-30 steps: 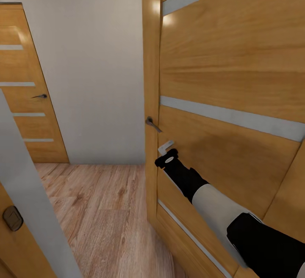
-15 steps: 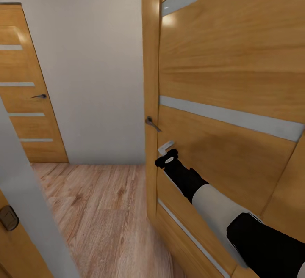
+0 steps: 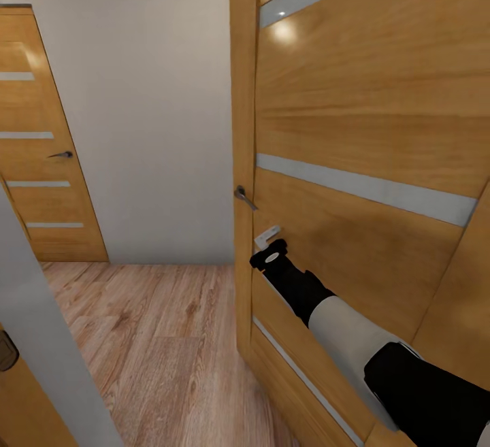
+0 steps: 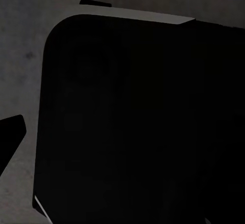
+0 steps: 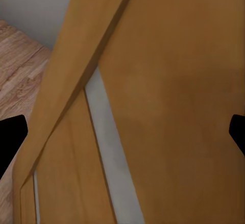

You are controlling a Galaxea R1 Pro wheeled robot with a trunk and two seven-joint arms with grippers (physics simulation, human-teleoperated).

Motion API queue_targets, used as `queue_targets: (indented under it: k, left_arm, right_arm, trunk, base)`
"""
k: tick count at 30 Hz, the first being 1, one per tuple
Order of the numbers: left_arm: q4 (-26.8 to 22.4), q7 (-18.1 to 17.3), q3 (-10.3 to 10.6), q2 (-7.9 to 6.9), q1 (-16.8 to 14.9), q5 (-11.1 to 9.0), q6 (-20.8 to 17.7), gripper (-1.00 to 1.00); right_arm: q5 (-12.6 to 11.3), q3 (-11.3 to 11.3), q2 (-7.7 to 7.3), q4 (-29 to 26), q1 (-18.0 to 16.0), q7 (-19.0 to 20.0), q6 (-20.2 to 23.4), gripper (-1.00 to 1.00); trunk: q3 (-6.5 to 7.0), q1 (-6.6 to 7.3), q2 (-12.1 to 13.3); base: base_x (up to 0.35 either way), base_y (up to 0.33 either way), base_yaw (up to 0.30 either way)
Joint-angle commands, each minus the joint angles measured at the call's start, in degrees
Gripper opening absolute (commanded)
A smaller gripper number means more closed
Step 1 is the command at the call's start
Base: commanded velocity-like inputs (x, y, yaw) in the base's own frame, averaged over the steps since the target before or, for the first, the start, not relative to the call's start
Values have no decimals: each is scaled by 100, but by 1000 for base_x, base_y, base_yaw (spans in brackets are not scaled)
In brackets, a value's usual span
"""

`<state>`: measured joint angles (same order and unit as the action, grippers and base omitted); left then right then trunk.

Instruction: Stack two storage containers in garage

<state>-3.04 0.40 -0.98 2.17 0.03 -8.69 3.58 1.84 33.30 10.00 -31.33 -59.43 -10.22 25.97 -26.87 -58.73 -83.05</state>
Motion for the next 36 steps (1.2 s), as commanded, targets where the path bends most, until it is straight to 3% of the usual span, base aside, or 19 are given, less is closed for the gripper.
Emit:
queue_targets:
  k: [1, 18, 28, 36]
  left_arm:
    - [-6, 4, -7, 2, 2, -37, 11, 100]
    - [-8, 4, -14, 2, -1, -37, 11, 100]
    - [-7, 4, -7, 2, 2, -37, 11, 100]
    - [-10, 4, -7, 2, 1, -37, 15, 100]
  right_arm:
    - [115, 9, 0, -2, -7, -46, 57, 100]
    - [114, 18, 0, 4, -7, -50, 57, 100]
    - [114, 18, 0, 3, -7, -56, 57, 100]
    - [115, 25, 0, 3, -7, -129, 57, 100]
  trunk:
    - [-5, 0, -3]
    - [-5, 0, -3]
    - [-5, 0, -3]
    - [-5, 0, -3]
  base:
    - [0, -2, 0]
    - [0, -5, 0]
    - [0, -200, 0]
    - [0, -27, 0]
